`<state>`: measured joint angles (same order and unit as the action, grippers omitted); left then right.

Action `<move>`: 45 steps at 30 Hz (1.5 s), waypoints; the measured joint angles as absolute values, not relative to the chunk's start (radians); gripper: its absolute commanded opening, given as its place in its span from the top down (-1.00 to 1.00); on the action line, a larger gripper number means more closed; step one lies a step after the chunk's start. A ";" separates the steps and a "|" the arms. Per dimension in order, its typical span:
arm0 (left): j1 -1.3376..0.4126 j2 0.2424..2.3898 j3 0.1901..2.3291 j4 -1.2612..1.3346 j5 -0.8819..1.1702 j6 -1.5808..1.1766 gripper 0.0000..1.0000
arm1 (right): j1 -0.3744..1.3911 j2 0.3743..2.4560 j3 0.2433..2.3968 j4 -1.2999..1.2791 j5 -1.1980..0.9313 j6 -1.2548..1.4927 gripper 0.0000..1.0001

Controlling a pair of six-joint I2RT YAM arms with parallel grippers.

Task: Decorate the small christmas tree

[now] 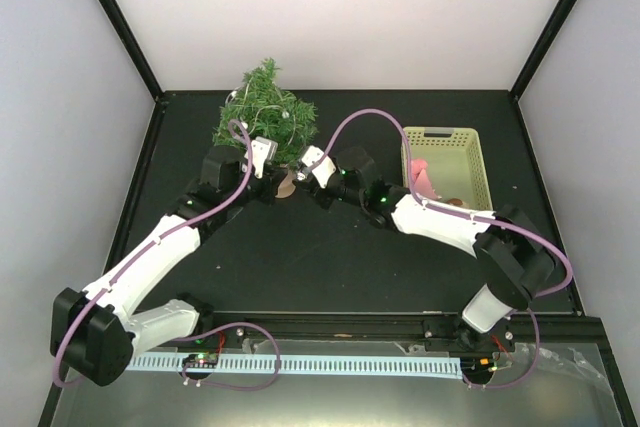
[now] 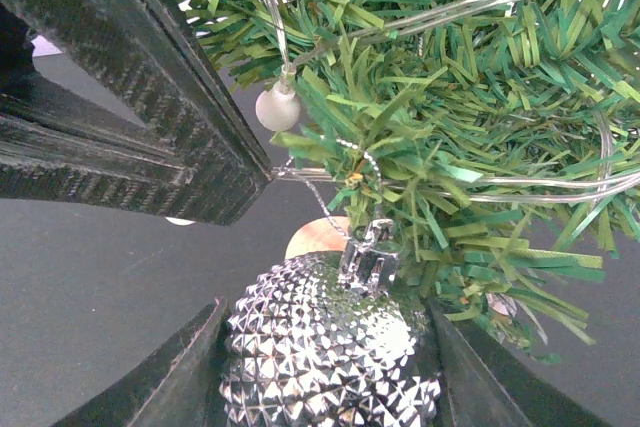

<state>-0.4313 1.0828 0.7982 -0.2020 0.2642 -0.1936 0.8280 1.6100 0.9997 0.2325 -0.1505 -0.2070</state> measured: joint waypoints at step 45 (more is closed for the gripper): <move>-0.431 1.063 0.799 -0.210 0.228 -0.178 0.72 | 0.828 1.658 1.015 0.232 -0.138 -0.184 0.09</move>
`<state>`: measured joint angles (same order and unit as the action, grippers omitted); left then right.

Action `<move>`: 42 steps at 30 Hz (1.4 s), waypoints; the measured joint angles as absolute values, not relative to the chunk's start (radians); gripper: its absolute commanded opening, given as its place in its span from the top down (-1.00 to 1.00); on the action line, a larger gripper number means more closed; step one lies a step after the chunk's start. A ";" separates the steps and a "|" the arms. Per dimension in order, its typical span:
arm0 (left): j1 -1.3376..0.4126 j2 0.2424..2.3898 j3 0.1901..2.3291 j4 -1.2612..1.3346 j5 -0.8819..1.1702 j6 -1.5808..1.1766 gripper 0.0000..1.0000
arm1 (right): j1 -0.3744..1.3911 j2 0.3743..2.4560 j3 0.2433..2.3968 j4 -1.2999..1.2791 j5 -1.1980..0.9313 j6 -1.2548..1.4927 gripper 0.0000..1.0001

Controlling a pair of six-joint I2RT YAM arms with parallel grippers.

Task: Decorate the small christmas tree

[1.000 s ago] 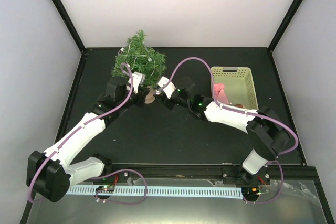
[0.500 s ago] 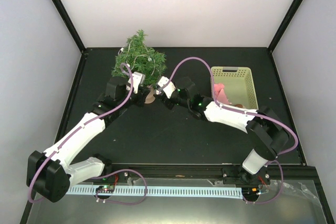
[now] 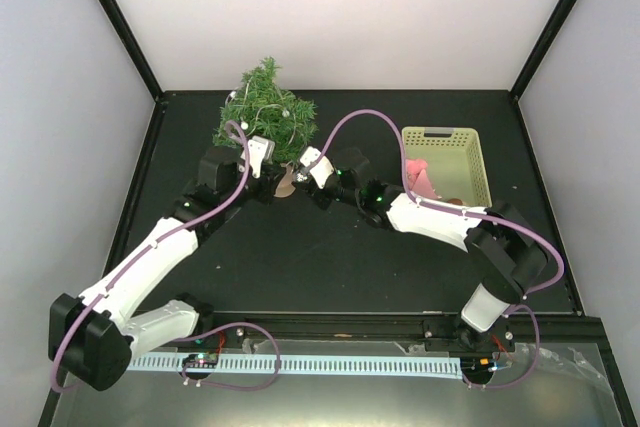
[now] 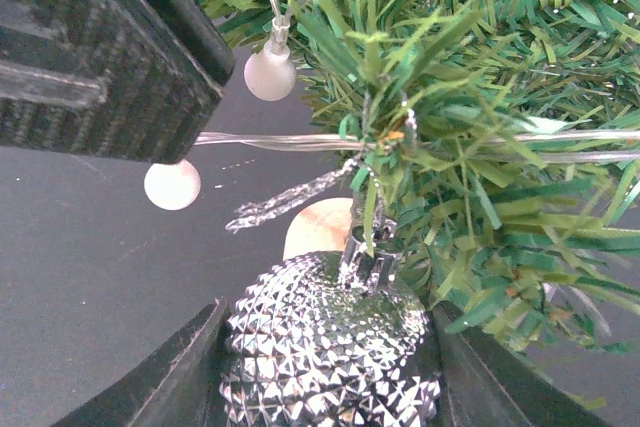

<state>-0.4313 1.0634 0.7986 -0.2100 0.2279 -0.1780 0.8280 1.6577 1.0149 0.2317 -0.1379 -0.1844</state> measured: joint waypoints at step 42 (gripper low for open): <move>-0.431 0.714 0.715 -0.237 0.284 -0.165 -0.97 | 0.826 1.298 0.941 -0.057 -0.062 -0.061 -1.00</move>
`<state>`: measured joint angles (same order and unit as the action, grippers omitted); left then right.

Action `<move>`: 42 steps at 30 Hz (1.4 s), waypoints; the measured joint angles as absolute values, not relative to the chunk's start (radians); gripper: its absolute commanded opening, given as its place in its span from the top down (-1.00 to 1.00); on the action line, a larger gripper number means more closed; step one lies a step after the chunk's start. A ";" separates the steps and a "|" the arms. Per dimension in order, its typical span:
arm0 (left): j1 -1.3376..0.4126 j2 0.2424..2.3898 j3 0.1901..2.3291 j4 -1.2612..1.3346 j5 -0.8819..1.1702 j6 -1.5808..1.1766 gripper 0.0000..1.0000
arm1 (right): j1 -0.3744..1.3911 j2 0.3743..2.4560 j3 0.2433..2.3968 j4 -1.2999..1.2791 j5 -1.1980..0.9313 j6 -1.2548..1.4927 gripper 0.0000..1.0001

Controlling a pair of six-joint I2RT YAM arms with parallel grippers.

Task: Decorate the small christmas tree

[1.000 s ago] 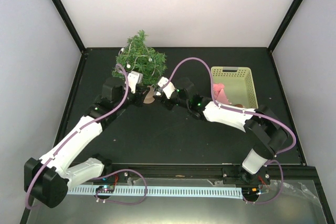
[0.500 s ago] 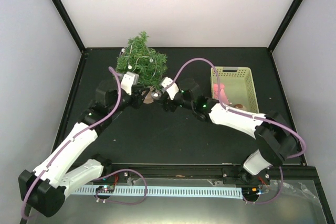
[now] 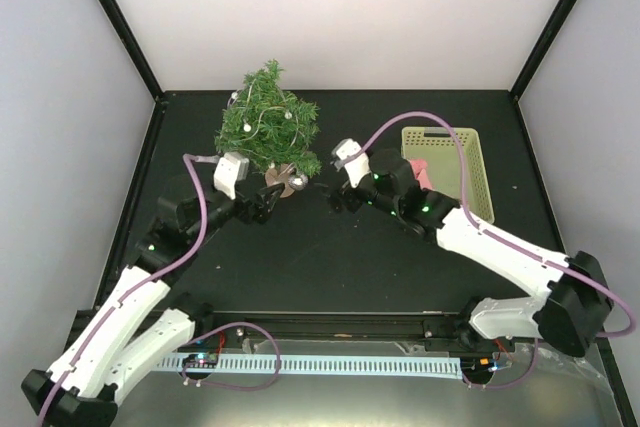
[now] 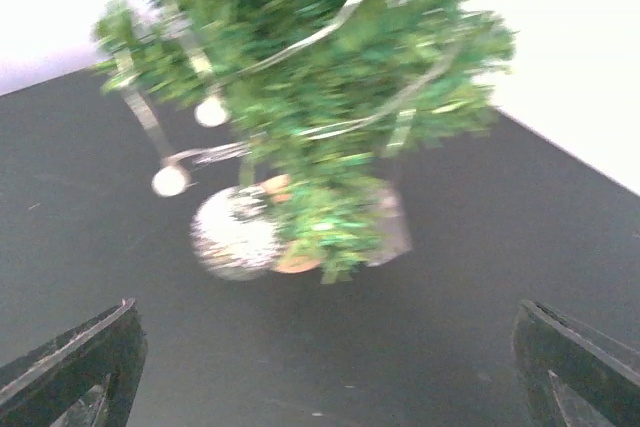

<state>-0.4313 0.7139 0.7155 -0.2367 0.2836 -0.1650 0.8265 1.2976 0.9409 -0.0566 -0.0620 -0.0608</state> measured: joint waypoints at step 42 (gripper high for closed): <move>-0.431 0.527 0.610 -0.246 0.161 -0.060 -0.97 | 0.048 1.625 0.935 -0.498 0.213 0.654 -0.12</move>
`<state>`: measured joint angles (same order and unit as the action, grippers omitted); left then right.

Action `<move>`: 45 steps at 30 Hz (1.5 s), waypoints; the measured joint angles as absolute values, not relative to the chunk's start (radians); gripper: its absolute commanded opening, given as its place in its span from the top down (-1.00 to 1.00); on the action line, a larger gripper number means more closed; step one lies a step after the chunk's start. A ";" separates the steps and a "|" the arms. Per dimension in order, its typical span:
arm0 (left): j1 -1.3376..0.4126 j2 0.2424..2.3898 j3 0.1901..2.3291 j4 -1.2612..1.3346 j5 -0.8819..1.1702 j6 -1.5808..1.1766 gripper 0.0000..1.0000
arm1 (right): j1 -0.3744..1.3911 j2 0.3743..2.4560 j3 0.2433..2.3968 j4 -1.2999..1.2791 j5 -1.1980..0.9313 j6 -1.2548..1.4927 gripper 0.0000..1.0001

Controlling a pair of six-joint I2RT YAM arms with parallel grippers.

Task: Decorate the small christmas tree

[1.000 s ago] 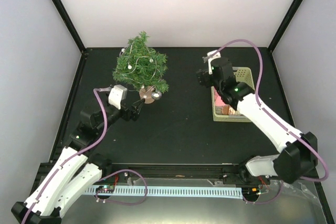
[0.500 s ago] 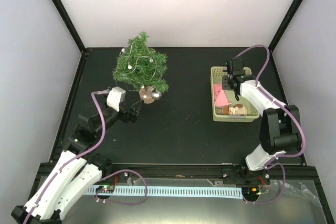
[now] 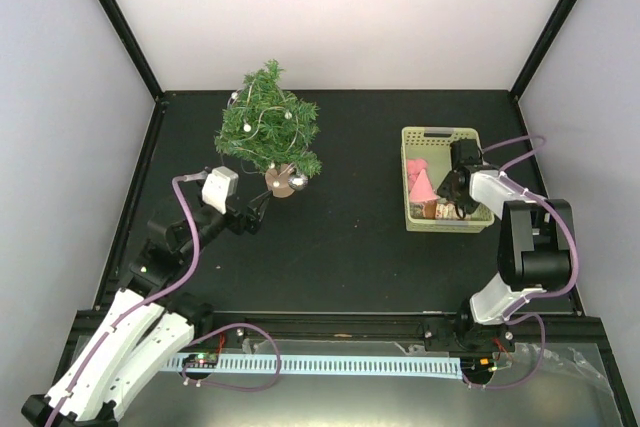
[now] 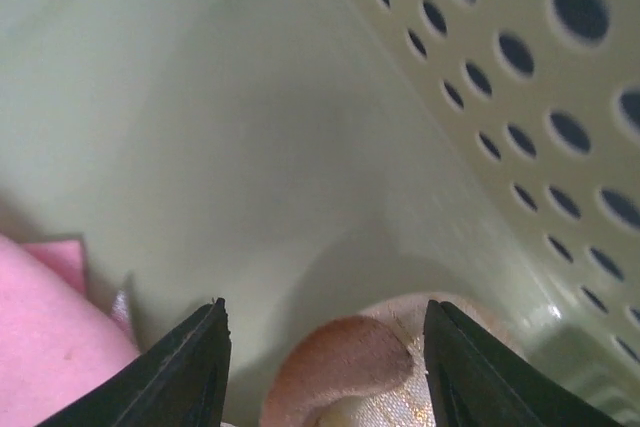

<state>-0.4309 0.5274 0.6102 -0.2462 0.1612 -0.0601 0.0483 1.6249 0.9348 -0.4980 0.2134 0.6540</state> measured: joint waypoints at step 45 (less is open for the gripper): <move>-0.411 0.564 0.660 -0.220 0.282 -0.163 -0.20 | 0.325 1.132 1.150 -0.490 -0.034 0.659 0.72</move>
